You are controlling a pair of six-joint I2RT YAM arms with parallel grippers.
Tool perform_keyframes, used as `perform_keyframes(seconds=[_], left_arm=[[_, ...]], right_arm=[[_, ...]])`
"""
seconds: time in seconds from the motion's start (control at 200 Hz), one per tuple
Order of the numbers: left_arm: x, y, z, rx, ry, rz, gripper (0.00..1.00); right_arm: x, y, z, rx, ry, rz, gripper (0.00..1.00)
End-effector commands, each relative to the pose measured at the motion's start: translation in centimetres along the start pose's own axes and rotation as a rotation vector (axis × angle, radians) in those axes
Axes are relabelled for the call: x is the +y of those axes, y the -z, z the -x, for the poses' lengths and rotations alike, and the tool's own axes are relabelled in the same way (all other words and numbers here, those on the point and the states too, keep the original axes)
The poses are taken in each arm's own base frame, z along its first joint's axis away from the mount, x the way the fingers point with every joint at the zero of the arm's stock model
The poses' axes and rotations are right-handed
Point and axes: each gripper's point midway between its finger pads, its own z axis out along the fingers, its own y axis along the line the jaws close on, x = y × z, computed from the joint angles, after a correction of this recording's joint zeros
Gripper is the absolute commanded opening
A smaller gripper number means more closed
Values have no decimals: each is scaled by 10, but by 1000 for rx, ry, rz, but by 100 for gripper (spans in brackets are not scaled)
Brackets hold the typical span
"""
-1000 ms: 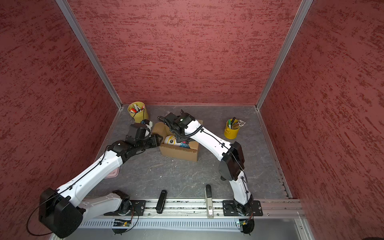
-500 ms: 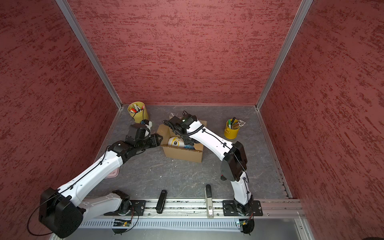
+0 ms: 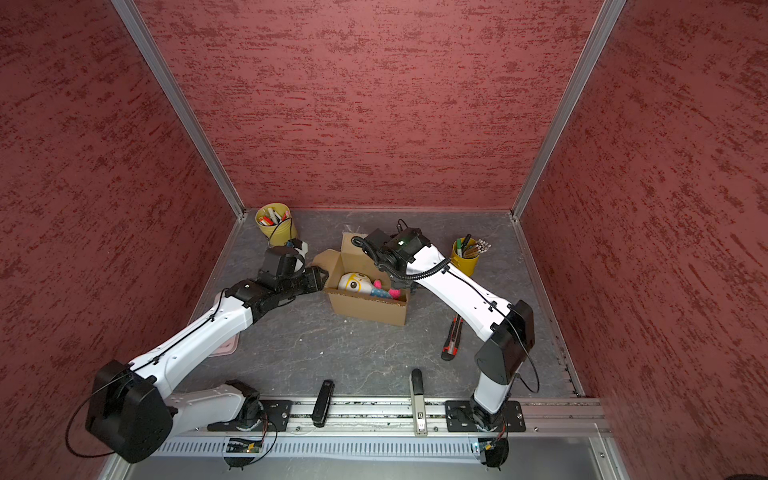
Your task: Unpack the express box
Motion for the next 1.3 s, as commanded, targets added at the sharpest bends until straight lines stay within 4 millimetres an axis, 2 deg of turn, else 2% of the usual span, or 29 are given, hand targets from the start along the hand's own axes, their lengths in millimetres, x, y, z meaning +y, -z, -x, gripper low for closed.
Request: perform_keyframes(seconds=[0.0, 0.125, 0.235, 0.346, 0.471, 0.691, 0.867, 0.957, 1.027, 1.122, 1.132, 1.233, 1.298], left_arm=[[11, -6, -6, 19, 10, 39, 51], [12, -7, -7, 22, 14, 47, 51], [13, -10, -8, 26, 14, 53, 51], [12, -16, -3, 18, 11, 47, 52], [9, -24, 10, -7, 1, 36, 53], [5, -37, 42, -68, -43, 7, 53], [-2, -48, 68, -108, -83, -46, 54], [-8, -50, 77, -113, -106, -80, 55], [-14, -51, 81, -116, -119, -107, 55], [-23, -48, 84, -124, -144, -150, 56], [-24, -48, 84, -124, -147, -154, 56], [-27, -47, 81, -117, -168, -174, 58], [-27, -43, 79, -122, -175, -177, 63]], right_arm=[[-4, -7, 3, -24, -58, 59, 96], [10, -29, -2, -12, -81, 165, 96], [26, -49, -15, 13, -96, 276, 96], [49, -50, -17, -11, -116, 449, 96], [48, -23, -9, -66, -102, 554, 92], [16, 30, 5, -161, -26, 580, 85], [4, 73, 19, -250, 69, 589, 74], [17, 93, 29, -308, 167, 653, 64], [34, 97, 35, -323, 251, 692, 53], [61, 92, 44, -330, 369, 712, 42], [68, 86, 44, -317, 390, 710, 41], [99, 77, 55, -338, 494, 733, 38], [117, 73, 63, -346, 535, 752, 36]])
